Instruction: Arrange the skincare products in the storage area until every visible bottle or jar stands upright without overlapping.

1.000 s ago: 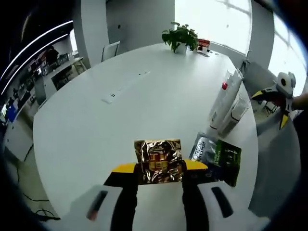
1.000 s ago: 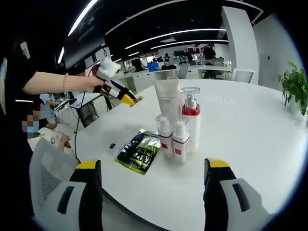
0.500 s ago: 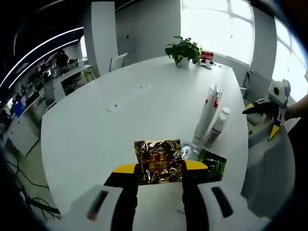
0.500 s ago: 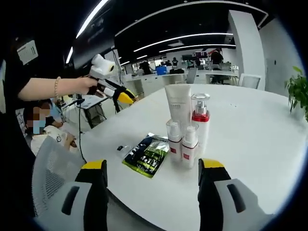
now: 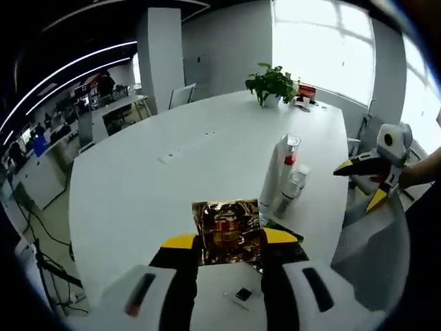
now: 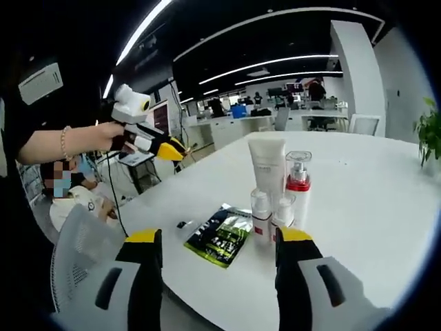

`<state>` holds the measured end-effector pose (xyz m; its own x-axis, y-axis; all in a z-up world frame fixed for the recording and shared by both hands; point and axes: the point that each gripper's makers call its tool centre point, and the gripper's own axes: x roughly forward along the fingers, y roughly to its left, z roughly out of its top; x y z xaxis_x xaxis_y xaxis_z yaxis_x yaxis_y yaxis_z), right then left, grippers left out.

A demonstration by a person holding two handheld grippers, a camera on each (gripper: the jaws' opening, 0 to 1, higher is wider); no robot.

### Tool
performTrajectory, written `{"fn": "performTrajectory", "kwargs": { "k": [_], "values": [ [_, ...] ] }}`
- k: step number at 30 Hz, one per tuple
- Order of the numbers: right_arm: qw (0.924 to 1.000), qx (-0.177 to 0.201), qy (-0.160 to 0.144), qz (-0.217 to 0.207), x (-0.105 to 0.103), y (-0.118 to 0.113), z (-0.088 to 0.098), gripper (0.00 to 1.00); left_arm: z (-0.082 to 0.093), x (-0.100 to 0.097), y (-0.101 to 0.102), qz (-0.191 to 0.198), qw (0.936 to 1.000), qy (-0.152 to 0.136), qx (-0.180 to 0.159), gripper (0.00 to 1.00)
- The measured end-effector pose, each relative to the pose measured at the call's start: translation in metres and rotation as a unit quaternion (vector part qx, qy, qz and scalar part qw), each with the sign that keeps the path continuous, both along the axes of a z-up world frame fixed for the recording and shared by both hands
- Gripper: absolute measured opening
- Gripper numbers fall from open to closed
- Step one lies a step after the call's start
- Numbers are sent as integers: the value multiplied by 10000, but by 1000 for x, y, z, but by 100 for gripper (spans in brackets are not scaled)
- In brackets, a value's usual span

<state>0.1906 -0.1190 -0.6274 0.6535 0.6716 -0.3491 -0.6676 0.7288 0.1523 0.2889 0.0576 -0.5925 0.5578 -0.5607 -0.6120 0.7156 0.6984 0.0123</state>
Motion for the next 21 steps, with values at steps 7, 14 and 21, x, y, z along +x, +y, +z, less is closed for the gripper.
{"fn": "performTrajectory", "kwargs": {
  "k": [7,14,21],
  "values": [
    [9996,143,79,241,6,20,16,55,6,-17,-10,184,9998,-69,-54,36],
    [9943,847,117,629,25,68,52,48,20,-34,-21,186,9993,-316,-83,37],
    [9859,1521,420,563,40,93,71,43,29,-43,-33,121,9978,-648,-14,37]
  ]
}}
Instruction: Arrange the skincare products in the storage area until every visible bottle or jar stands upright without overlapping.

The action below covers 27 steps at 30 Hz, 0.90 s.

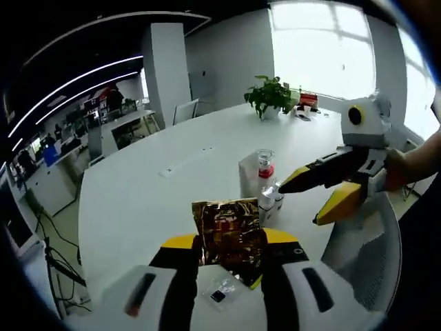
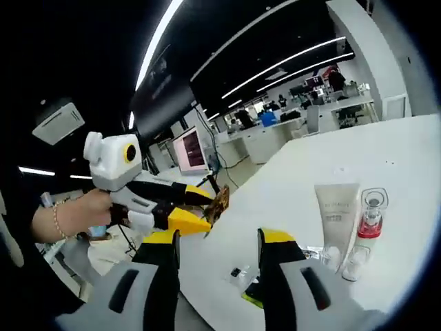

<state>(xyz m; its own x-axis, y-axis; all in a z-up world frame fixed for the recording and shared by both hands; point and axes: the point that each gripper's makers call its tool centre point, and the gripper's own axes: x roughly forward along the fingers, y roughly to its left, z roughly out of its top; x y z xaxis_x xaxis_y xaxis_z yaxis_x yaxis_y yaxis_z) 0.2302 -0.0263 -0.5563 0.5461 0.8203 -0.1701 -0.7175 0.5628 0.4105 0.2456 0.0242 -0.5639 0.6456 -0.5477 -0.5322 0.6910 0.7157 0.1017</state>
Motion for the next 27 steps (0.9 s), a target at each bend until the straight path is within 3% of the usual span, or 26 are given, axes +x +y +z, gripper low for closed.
{"fn": "performTrajectory", "kwargs": {
  "k": [12,18,27],
  "values": [
    [9987,317,382,-70,8,8,-1,18,9,-6,-10,13,9998,-128,-171,37],
    [9987,353,358,-75,12,9,1,4,10,-6,-15,-43,9997,-136,-217,37],
    [9980,402,485,6,14,10,-3,1,4,-5,-13,-98,9996,-104,-226,40]
  ]
}}
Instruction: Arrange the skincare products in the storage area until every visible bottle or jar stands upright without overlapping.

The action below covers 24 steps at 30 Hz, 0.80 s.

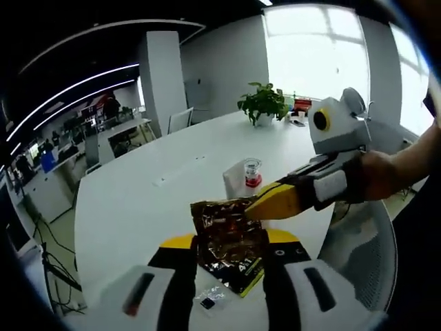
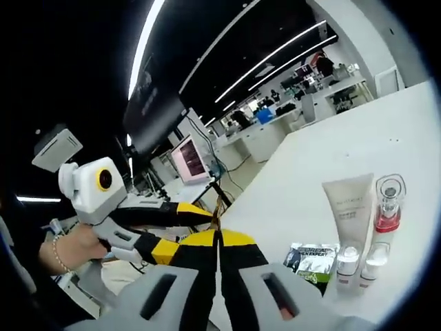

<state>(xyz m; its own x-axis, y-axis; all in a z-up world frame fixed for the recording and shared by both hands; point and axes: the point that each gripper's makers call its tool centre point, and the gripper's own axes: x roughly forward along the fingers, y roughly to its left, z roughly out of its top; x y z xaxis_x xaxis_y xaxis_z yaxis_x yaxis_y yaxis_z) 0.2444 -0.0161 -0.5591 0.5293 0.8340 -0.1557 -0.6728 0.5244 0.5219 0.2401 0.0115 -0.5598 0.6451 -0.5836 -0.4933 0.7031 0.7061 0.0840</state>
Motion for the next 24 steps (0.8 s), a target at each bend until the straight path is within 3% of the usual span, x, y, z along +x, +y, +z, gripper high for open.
{"fn": "performTrajectory", "kwargs": {
  "k": [4,7,10,13,14,15,19,24],
  "values": [
    [9999,105,123,-16,1,-3,0,1,1,1,6,124,9977,253,-621,38],
    [9996,216,178,7,4,-7,1,1,-2,-2,13,189,9974,278,-639,38],
    [9991,338,243,111,-1,-5,5,1,-6,-4,20,332,9937,465,-960,37],
    [9986,408,259,211,-1,-3,7,1,-3,-5,24,403,9868,613,-1444,28],
    [9983,430,275,268,-2,-1,8,1,-1,-5,26,482,9803,710,-1781,25],
    [9983,427,277,283,-2,-1,8,1,-2,-3,30,490,9780,753,-1882,21],
    [9976,486,313,380,-2,5,9,1,-9,-5,40,467,9797,819,-1771,9],
    [9969,511,356,475,-2,15,9,1,-11,-3,46,554,9735,898,-2031,8]
  ]
}}
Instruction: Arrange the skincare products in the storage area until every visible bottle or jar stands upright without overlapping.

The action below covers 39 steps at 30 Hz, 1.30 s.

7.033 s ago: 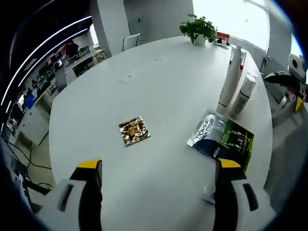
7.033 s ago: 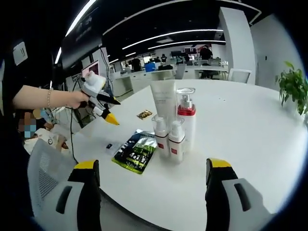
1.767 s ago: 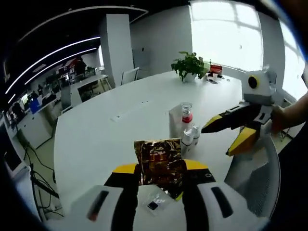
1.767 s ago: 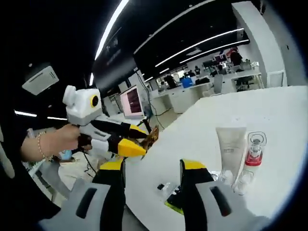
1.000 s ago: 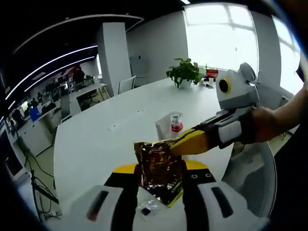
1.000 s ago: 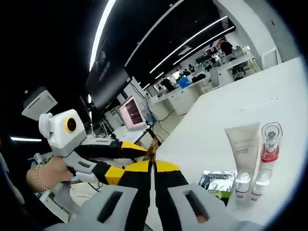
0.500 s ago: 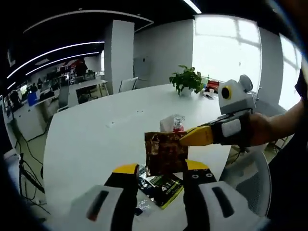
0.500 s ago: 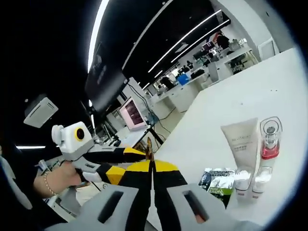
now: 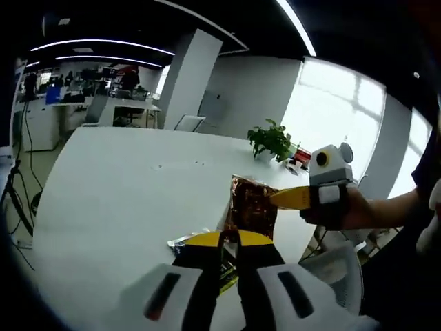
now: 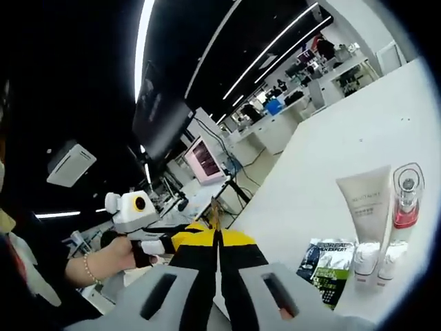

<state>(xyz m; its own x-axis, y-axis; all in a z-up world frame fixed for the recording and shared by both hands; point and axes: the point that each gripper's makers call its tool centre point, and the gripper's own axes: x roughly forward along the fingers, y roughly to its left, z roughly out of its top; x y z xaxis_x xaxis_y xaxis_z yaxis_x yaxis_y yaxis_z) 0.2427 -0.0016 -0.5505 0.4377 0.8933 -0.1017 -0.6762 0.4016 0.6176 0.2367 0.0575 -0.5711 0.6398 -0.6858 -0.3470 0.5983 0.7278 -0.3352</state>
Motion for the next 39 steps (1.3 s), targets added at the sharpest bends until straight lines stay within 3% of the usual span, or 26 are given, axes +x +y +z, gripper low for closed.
{"fn": "performTrajectory", "kwargs": {
  "k": [4,5,9,11,13,19,23,25,27,33,39],
  "values": [
    [9996,-263,-65,-93,6,3,-5,1,1,-2,4,142,9993,192,-272,3],
    [9989,-408,-130,-188,10,3,-9,1,0,-3,6,200,9982,365,-441,2],
    [9938,-998,-468,-153,14,12,-18,1,-8,-6,9,396,9958,621,-539,2],
    [9914,-1117,-664,-179,17,16,-19,2,-12,-7,10,462,9948,686,-592,2],
    [9904,-1192,-677,-181,18,19,-21,2,-16,-6,14,605,9915,877,-744,2],
    [9807,-1643,-1024,-280,29,31,-34,2,-29,0,26,722,9908,932,-667,2],
    [9674,-2172,-1235,-424,43,32,-50,1,-40,10,35,823,9886,1036,-717,2],
    [9613,-2374,-1337,-416,47,38,-56,1,-47,12,34,882,9893,1041,-525,2],
    [9495,-2683,-1582,-386,52,40,-64,1,-56,16,36,920,9887,1089,-455,2],
    [9375,-3049,-1656,-263,64,51,-88,1,-82,29,45,1114,9836,1345,-441,2],
    [9181,-3478,-1900,-35,75,58,-113,1,-106,38,48,1199,9806,1512,-341,2]
  ]
}}
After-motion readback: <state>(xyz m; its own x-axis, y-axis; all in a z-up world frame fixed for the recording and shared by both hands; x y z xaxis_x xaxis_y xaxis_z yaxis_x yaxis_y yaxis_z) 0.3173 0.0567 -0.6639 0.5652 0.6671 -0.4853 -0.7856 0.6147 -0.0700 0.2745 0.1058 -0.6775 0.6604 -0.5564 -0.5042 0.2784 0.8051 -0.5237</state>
